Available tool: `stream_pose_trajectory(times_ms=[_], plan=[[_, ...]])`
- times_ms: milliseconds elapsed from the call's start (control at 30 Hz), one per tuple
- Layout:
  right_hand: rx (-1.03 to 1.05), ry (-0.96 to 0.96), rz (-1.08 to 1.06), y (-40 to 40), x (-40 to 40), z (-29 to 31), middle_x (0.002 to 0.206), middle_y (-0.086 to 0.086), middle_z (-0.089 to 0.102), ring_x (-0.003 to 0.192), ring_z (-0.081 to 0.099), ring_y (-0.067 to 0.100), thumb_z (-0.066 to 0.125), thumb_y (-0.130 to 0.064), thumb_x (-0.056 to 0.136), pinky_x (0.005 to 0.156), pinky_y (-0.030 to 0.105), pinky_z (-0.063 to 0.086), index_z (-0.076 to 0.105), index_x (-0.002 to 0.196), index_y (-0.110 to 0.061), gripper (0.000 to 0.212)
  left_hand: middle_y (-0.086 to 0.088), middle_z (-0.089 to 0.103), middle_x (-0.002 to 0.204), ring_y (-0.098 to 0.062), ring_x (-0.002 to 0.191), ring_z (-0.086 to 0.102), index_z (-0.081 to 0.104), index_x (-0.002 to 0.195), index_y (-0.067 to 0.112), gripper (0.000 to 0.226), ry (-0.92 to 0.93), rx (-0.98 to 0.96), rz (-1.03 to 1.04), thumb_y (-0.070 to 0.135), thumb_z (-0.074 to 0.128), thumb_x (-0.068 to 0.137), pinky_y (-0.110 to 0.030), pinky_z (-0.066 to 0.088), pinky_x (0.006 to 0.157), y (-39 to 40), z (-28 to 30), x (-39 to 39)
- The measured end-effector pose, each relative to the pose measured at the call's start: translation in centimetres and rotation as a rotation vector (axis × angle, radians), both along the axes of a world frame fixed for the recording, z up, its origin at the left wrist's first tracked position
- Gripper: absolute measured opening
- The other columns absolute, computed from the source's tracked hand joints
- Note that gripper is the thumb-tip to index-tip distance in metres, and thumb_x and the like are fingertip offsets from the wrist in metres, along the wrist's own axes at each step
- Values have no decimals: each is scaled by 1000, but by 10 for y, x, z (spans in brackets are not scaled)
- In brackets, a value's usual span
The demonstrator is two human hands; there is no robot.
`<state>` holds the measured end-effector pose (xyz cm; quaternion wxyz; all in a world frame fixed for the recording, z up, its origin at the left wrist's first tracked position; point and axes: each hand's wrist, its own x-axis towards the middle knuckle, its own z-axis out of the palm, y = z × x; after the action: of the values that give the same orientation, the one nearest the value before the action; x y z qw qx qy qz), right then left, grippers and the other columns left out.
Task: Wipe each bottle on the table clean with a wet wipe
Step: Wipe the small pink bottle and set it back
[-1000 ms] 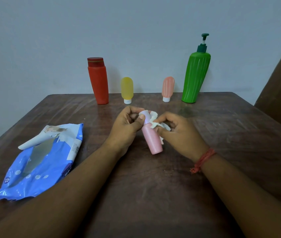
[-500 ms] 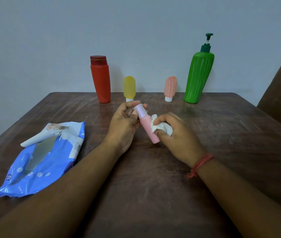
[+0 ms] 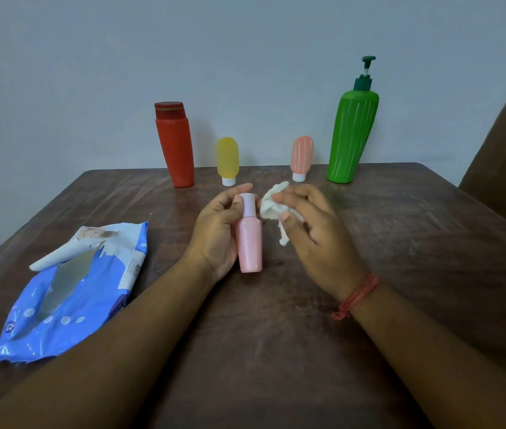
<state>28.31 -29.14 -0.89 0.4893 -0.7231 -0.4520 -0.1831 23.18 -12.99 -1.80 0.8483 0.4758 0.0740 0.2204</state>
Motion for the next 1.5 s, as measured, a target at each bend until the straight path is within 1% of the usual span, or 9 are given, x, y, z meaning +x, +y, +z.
stream_pose_trajectory(times_ms=[100,233,333,567,733,900,1067,1333,1500], plan=[[-11,-88,25,9,-4,2,126,7,53,117,45,-11,47,3,95,103,7,34,66,122,3,33,-18,69,118,-29,105,66,62,121,4,28,-18,52,-48,-4,52,96,-46,53,96,-3,1,-1],[-82,-182,-41,20,0,3,121,13,62,114,54,12,58,4,89,102,6,35,69,116,3,30,-14,69,109,-22,96,68,58,124,6,46,-35,92,-25,-19,53,86,-34,56,85,-3,2,-1],[-135,-230,15,16,0,0,104,7,65,100,60,20,63,2,86,91,19,43,71,98,-3,15,-10,67,97,-16,83,67,54,127,10,42,-54,92,32,-14,50,93,-28,57,74,-1,2,-1],[-140,-222,-19,12,4,2,103,3,65,99,61,18,68,-1,86,89,27,49,71,96,-8,13,-11,73,102,-18,88,70,51,131,10,36,-59,136,26,-3,53,97,-32,59,77,-1,0,3],[-251,-198,6,3,5,-4,88,-7,58,79,52,10,70,-11,86,67,28,42,65,89,-13,6,-12,75,108,-22,98,69,47,135,9,41,-42,153,85,3,56,96,-42,54,91,3,-2,3],[-170,-218,-30,12,4,0,102,1,60,94,58,18,69,-7,88,82,32,48,68,94,-9,7,-11,75,109,-22,94,71,45,136,9,48,-41,167,55,7,62,91,-39,58,83,0,0,2],[-266,-214,78,4,1,-9,95,-5,56,83,56,12,65,-11,88,73,34,48,67,94,-13,6,-20,71,116,-33,101,63,45,137,7,41,-20,171,105,4,57,97,-54,49,99,5,-3,5],[-276,-182,108,6,4,-5,95,-2,60,84,56,8,71,-8,86,74,19,43,73,95,-17,13,-16,73,112,-28,102,66,42,138,5,41,-26,189,105,4,55,99,-49,51,96,6,-3,6],[-176,-164,-26,13,6,-2,97,0,60,85,59,13,71,-9,89,75,31,50,76,103,-14,15,-10,75,109,-23,97,69,44,137,8,39,-20,215,74,4,54,100,-41,56,84,6,-3,6]])
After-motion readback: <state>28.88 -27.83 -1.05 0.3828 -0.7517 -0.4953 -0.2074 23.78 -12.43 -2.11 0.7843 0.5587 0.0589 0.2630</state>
